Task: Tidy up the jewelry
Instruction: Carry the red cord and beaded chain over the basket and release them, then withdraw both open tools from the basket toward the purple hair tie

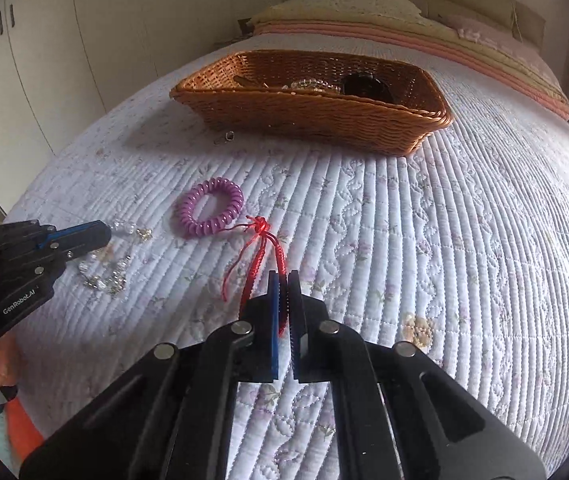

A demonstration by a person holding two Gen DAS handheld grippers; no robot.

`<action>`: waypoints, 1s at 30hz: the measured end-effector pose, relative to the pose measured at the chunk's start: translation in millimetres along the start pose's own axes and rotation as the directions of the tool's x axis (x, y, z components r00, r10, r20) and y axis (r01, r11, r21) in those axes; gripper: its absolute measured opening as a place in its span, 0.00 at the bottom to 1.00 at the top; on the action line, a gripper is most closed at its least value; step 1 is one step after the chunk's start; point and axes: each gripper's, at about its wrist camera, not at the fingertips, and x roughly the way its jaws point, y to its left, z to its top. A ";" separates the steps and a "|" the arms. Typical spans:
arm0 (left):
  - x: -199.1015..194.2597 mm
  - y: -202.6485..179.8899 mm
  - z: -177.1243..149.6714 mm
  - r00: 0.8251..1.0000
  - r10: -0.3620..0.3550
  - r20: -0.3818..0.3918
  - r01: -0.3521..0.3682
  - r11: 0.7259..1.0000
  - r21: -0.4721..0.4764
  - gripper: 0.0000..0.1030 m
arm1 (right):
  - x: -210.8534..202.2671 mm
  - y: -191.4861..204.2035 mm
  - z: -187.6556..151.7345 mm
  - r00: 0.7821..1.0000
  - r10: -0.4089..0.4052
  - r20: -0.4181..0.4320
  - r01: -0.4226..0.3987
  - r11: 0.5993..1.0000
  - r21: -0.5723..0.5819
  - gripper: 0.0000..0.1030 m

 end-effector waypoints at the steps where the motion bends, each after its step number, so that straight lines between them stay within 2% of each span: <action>1: -4.8 -0.3 2.6 1.000 -0.017 0.015 0.017 1.000 -0.009 0.03 | -4.2 -0.9 2.4 1.000 0.005 0.009 -0.005 1.000 0.007 0.03; 4: -23.8 0.0 16.1 0.994 -0.080 0.069 0.081 0.996 -0.022 0.00 | -21.2 -2.5 13.8 0.999 0.022 0.049 -0.023 1.000 0.020 0.03; 7: -40.7 -3.2 33.2 0.986 -0.114 0.118 0.117 0.993 -0.014 0.00 | -36.4 0.3 26.1 0.995 0.029 0.091 -0.031 0.999 0.019 0.03; 12: -58.6 -8.0 65.5 0.971 -0.131 0.198 0.131 0.991 0.014 0.00 | -55.2 1.1 55.2 0.984 0.039 0.171 -0.044 0.999 0.028 0.03; 17: -57.1 -6.5 113.2 0.953 -0.141 0.269 0.138 0.990 0.030 0.00 | -55.5 -7.2 97.7 0.973 0.020 0.230 -0.031 0.999 0.042 0.03; 20: -43.5 -4.9 144.1 0.944 -0.150 0.293 0.145 0.989 0.037 0.00 | -46.9 -14.9 125.5 0.969 0.010 0.247 -0.023 0.999 0.050 0.03; 22: -27.9 -2.7 163.8 0.944 -0.141 0.300 0.137 0.990 0.034 0.00 | -32.9 -25.4 146.4 0.971 0.034 0.235 -0.051 0.996 0.068 0.03; 23: -17.9 -0.4 173.6 0.944 -0.136 0.302 0.134 0.991 0.030 0.00 | -22.9 -32.5 158.4 0.974 0.048 0.221 -0.069 0.994 0.085 0.03; 26: 17.9 11.6 197.9 0.947 -0.145 0.286 0.150 0.989 0.002 0.00 | 8.4 -49.4 185.4 0.983 0.013 0.181 -0.035 0.992 0.118 0.03; 30: 67.0 24.0 211.8 0.957 -0.137 0.254 0.153 0.987 -0.044 0.00 | 57.5 -72.4 213.4 0.995 -0.006 0.099 -0.010 0.987 0.160 0.03</action>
